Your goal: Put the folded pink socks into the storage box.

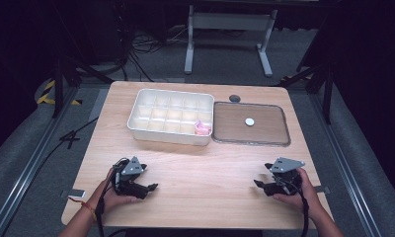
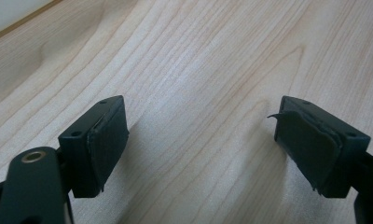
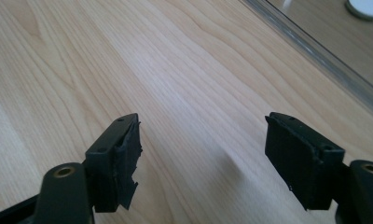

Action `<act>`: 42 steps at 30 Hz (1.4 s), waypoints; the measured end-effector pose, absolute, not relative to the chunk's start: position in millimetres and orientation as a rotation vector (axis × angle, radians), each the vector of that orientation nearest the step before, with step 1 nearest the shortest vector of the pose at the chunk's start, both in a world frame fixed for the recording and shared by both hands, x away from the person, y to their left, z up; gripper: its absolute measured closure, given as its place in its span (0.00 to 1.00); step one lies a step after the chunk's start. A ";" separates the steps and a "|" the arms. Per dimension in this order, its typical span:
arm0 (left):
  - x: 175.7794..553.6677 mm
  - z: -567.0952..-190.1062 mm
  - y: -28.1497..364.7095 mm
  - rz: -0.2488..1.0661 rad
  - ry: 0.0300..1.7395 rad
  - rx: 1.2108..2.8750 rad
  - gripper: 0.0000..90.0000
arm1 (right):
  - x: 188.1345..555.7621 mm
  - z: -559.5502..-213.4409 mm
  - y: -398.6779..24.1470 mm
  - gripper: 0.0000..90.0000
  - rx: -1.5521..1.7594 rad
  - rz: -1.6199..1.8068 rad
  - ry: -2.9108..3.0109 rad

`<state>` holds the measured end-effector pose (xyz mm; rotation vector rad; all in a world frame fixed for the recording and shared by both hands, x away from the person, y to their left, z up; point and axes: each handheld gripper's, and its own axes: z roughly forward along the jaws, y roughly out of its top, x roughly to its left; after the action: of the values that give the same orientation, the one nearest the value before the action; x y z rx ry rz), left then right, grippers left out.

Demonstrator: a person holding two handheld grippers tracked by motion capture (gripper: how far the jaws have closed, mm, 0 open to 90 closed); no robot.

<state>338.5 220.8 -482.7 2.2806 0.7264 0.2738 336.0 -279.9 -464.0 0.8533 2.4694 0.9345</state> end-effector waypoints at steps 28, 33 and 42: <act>338.1 -483.1 219.8 0.276 0.742 2.274 0.19 | 328.4 -486.6 -309.6 0.19 1.056 1.056 2.391; 338.4 -483.2 219.8 0.274 0.740 2.274 0.18 | 328.3 -486.6 -309.6 0.19 1.059 1.055 2.389; 339.6 -482.7 220.0 0.278 0.728 2.283 0.18 | 328.2 -486.7 -309.6 0.19 1.059 1.055 2.389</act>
<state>339.6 220.0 -482.7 2.2826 0.7284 0.2780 328.2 -309.6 -486.7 1.0590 2.3890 1.0550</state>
